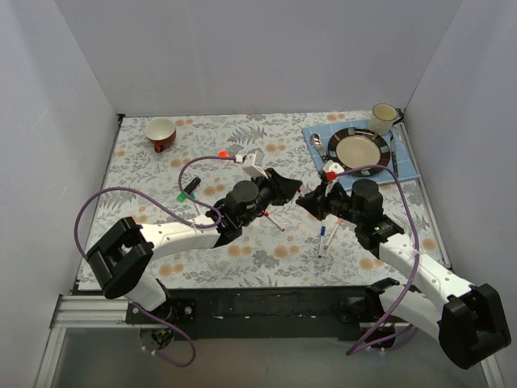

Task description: Open the pen caps

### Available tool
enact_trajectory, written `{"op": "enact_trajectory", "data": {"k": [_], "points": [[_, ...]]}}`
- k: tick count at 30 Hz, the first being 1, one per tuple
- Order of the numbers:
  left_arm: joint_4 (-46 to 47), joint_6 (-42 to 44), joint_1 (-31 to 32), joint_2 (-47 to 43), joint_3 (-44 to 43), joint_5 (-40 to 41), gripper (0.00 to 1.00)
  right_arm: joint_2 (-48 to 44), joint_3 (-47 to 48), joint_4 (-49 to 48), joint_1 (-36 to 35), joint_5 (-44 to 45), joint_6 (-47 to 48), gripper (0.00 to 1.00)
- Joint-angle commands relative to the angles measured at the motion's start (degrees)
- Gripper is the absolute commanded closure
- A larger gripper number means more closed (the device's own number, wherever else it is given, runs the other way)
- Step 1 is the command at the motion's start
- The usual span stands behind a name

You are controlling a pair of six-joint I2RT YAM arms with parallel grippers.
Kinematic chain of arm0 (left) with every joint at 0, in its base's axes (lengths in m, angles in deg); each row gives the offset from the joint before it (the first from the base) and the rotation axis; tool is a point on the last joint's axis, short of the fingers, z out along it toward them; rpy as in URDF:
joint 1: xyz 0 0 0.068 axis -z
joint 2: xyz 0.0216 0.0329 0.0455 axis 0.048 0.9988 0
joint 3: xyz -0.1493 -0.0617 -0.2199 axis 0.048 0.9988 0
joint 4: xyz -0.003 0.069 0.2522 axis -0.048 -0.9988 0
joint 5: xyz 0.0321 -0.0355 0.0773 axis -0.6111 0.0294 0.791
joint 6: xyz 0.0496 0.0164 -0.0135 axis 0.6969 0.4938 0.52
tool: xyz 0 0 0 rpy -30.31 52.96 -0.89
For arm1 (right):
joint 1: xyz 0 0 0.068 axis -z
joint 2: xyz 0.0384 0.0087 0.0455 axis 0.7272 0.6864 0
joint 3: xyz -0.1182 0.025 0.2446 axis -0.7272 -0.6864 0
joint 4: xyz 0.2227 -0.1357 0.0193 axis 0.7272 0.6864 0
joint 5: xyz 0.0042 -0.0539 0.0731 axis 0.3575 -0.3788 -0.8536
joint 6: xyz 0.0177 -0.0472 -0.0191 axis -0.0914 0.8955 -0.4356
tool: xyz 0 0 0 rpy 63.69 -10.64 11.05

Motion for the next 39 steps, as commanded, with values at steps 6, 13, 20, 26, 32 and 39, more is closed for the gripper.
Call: {"op": "enact_trajectory", "data": {"k": [6,13,20,26,32,39], "points": [[-8.17,1.08,-13.93,-3.7,-7.04,3.07,1.0,-1.89,-1.02,1.04,-1.12,1.45,6.26,0.99],[-7.65,2.48,-20.17,-5.72,-9.77,5.44,1.0,-0.66,-1.11,1.13,-1.21,0.75,5.65,0.99],[-6.85,6.61,-22.91,-7.31,-10.04,7.63,1.0,0.13,-0.93,1.05,-0.77,1.19,3.98,0.99],[-8.08,14.08,-24.49,-6.87,-10.57,10.53,1.0,1.71,-0.4,1.48,-0.5,1.36,3.19,0.99],[-8.87,17.33,-27.03,-5.81,-12.06,10.54,1.0,3.12,0.04,1.92,-0.5,1.45,3.27,0.99],[-10.54,16.38,-31.51,-3.62,-16.27,9.14,1.0,4.44,0.3,2.36,-0.59,1.37,3.71,0.99]]}}
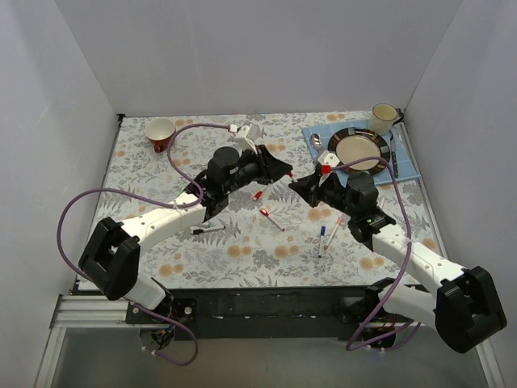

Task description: Open the pen caps

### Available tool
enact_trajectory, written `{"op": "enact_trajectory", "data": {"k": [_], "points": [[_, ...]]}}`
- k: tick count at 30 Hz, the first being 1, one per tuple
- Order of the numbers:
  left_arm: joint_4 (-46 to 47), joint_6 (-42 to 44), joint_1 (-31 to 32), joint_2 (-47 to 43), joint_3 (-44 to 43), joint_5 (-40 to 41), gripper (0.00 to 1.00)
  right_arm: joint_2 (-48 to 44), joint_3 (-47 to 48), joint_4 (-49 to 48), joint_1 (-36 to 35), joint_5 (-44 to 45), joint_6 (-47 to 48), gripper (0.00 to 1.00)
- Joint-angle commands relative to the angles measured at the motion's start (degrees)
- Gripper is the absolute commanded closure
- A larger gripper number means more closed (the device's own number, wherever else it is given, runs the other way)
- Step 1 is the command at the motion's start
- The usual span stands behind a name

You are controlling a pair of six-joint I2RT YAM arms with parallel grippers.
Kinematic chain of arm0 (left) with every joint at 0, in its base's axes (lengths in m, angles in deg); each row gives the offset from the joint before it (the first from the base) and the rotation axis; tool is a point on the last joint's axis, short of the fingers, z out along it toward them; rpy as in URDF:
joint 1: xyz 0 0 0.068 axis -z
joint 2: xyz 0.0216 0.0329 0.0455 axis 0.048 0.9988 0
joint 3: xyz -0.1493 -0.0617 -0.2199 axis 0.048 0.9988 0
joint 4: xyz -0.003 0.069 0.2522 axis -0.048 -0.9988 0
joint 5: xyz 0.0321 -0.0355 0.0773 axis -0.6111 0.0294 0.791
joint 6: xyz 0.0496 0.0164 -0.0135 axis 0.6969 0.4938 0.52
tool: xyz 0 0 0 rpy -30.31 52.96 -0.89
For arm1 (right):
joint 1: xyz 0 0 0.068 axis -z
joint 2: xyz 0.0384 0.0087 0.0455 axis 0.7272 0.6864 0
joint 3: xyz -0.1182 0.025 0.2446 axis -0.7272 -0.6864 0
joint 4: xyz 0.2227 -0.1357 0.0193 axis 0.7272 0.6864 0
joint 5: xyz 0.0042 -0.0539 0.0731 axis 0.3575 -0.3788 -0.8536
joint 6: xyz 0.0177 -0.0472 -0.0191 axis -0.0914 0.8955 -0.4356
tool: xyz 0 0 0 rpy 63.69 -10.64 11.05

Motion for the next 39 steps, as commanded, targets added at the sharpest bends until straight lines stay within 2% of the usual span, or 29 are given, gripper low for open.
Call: {"op": "enact_trajectory", "data": {"k": [1,9,14,17,21,23,24,31,36,39], "points": [[3.91,7.59,-18.49,-0.82,-6.66,31.52,1.0,-0.81,-2.8,12.48,1.37,-2.76,0.02,0.99],[0.83,3.46,-23.76,1.29,-12.02,27.56,1.0,-0.54,-2.8,12.31,1.38,-2.77,0.46,0.99],[0.3,2.58,-24.82,1.03,-10.8,25.19,1.0,-0.8,-2.63,12.31,1.38,-1.89,1.16,0.99],[-1.72,1.26,-25.96,1.9,-9.48,20.19,1.0,-2.21,-1.93,13.18,2.42,-0.74,2.39,0.99],[-6.98,-0.15,-29.56,7.34,-9.21,11.67,1.0,-5.19,0.88,19.15,7.5,-7.74,10.29,0.99],[-8.66,-0.41,-30.97,9.72,-9.74,10.07,1.0,-7.39,1.5,21.97,10.32,-11.36,13.8,0.99],[-10.84,-0.07,-32.02,13.04,-11.57,6.15,1.0,-8.09,1.42,22.41,10.86,-13.29,14.25,0.99],[-21.84,5.38,-32.56,26.67,-21.95,2.95,1.0,-8.8,1.77,23.21,13.15,-12.87,14.61,0.99],[-24.92,6.7,-32.65,31.96,-25.29,0.49,1.0,-8.63,1.77,22.94,13.42,-12.17,14.61,0.99],[-26.85,6.79,-32.65,35.3,-28.45,-1.18,0.96,-8.37,1.77,22.77,13.68,-12.08,14.52,0.99]]}}
